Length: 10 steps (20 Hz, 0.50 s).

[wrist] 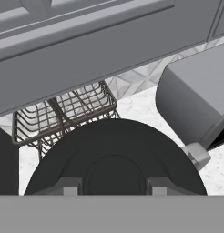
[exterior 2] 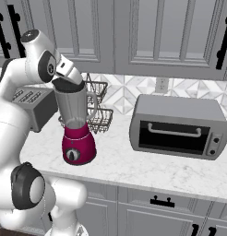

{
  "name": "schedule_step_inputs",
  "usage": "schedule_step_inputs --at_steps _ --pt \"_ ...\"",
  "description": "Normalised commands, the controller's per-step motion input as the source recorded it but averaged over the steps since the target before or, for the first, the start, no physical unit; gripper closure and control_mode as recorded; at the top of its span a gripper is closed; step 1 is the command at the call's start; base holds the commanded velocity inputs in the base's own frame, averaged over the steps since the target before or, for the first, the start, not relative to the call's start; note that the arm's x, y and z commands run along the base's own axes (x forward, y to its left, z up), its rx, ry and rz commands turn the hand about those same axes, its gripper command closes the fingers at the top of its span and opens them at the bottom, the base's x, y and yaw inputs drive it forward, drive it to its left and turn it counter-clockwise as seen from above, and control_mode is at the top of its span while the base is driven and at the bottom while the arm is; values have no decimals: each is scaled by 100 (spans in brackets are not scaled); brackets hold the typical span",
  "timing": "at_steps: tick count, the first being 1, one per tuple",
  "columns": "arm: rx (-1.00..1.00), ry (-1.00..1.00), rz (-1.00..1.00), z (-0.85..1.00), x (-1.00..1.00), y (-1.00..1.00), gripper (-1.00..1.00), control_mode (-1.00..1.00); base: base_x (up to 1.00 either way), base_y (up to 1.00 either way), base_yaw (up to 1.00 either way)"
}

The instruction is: Close the lid blender by securely placing the lid on top.

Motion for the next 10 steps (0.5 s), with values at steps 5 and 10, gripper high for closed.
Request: schedule_step_inputs --at_steps 5,10 --pt "-1 0 0 -12 0 0 100 -100 0 0 0" --pt "-3 0 0 -20 0 9 100 -100 0 0 0"
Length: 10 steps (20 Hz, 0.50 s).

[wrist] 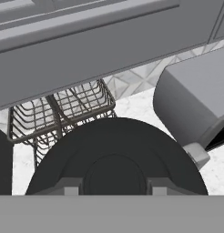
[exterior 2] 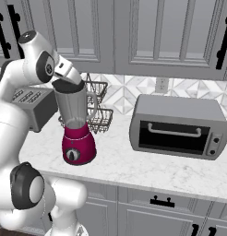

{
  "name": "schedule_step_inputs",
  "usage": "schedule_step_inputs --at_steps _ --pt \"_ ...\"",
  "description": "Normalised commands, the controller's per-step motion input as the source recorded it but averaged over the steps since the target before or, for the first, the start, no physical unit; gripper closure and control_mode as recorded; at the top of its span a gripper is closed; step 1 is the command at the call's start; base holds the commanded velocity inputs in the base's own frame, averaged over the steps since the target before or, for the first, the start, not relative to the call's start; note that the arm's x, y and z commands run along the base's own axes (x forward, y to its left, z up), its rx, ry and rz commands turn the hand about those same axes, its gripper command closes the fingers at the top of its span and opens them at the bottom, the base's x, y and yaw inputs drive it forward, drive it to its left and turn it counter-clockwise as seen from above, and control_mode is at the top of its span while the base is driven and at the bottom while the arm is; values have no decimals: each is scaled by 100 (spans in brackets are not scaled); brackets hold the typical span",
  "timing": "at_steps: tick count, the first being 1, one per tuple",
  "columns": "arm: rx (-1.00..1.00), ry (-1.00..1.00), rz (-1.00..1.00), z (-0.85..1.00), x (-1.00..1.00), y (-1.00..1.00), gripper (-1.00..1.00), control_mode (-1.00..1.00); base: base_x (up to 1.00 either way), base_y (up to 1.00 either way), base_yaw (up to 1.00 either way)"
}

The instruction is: Close the lid blender by securely placing the lid on top.

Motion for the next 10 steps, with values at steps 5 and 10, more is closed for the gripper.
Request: schedule_step_inputs --at_steps 5,10 --pt "-2 0 0 -8 0 10 100 -100 0 0 0" --pt "0 0 0 0 0 4 100 -100 0 0 0"
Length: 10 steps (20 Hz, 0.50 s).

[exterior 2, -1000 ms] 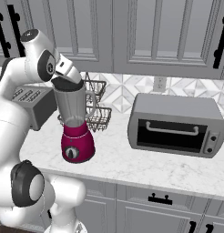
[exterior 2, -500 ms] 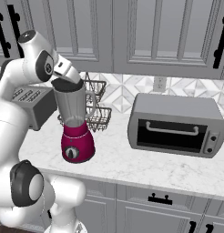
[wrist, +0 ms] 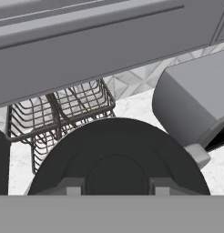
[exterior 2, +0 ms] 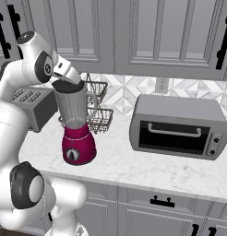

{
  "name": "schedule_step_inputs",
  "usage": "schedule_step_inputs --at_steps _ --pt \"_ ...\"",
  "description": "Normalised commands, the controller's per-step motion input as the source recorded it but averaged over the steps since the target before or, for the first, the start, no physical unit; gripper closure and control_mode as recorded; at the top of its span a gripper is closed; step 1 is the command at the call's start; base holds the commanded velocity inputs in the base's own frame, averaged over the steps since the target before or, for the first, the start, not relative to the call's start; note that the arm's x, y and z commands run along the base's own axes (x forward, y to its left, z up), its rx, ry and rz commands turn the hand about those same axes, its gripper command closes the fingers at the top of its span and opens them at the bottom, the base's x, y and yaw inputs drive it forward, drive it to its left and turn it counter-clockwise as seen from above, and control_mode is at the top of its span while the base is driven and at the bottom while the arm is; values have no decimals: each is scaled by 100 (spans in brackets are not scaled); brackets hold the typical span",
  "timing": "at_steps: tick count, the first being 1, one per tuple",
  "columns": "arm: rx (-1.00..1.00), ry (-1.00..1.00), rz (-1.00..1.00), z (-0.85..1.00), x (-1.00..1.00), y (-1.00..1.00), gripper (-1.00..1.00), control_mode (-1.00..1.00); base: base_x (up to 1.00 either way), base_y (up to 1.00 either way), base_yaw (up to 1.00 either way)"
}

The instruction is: Close the lid blender by securely placing the lid on top.

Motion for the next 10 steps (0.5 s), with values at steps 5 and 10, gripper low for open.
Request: schedule_step_inputs --at_steps 5,10 --pt "0 0 0 0 -2 1 100 -100 0 0 0" --pt "0 1 0 0 -11 6 100 -100 0 0 0"
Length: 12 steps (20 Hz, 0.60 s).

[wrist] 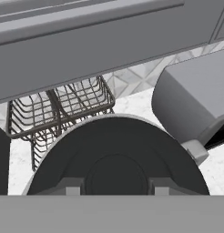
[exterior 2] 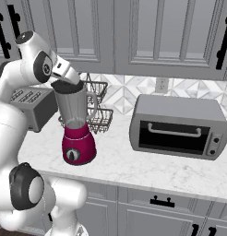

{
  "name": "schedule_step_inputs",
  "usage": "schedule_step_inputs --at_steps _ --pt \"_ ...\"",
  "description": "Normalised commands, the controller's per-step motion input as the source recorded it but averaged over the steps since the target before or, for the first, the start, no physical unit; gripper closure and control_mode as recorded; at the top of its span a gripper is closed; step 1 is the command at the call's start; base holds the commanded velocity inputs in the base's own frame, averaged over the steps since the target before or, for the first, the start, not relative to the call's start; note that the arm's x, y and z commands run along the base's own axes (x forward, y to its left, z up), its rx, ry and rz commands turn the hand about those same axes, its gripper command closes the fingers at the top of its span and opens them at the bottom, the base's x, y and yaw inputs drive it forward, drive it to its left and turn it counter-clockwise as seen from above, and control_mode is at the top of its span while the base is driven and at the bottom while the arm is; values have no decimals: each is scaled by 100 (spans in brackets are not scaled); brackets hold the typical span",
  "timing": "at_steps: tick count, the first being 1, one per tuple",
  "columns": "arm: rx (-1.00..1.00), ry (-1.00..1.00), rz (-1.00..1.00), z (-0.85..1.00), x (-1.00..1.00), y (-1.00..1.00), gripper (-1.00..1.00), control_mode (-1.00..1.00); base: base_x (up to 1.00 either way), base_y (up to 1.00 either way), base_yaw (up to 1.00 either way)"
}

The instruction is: Close the lid blender by securely placing the lid on top.

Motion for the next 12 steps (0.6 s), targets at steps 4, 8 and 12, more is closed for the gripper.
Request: schedule_step_inputs --at_steps 4,8,12 --pt "0 3 0 0 -23 9 100 -100 0 0 0" --pt "0 2 0 0 -15 4 100 -100 0 0 0" --pt "0 0 0 0 1 0 100 -100 0 0 0"
